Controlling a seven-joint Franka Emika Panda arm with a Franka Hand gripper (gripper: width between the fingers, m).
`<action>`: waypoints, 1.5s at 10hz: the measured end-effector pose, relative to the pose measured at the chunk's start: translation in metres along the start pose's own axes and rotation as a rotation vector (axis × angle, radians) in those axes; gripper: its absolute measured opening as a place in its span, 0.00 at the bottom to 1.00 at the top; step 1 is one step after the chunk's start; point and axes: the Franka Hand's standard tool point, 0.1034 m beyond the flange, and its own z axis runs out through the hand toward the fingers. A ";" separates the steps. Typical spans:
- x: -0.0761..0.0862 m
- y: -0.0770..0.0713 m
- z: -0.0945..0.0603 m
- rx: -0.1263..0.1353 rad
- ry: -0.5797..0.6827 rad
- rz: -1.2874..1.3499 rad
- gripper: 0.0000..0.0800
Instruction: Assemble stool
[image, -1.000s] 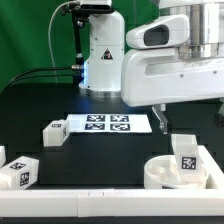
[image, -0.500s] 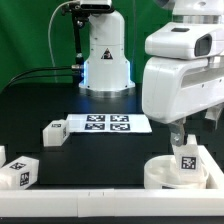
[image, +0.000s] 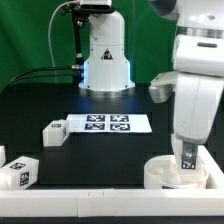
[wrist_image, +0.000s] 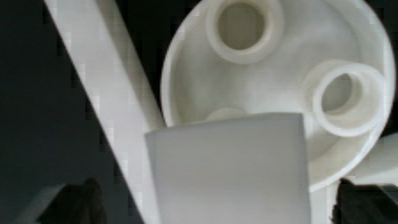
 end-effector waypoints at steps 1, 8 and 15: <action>-0.002 0.001 0.000 -0.001 -0.002 0.003 0.81; -0.008 0.004 0.002 0.020 0.004 0.455 0.42; -0.005 0.004 0.001 0.021 -0.011 0.947 0.42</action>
Offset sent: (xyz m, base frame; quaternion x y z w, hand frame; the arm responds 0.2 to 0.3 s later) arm 0.0000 0.0000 0.0000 0.0000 0.0000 0.0000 1.0000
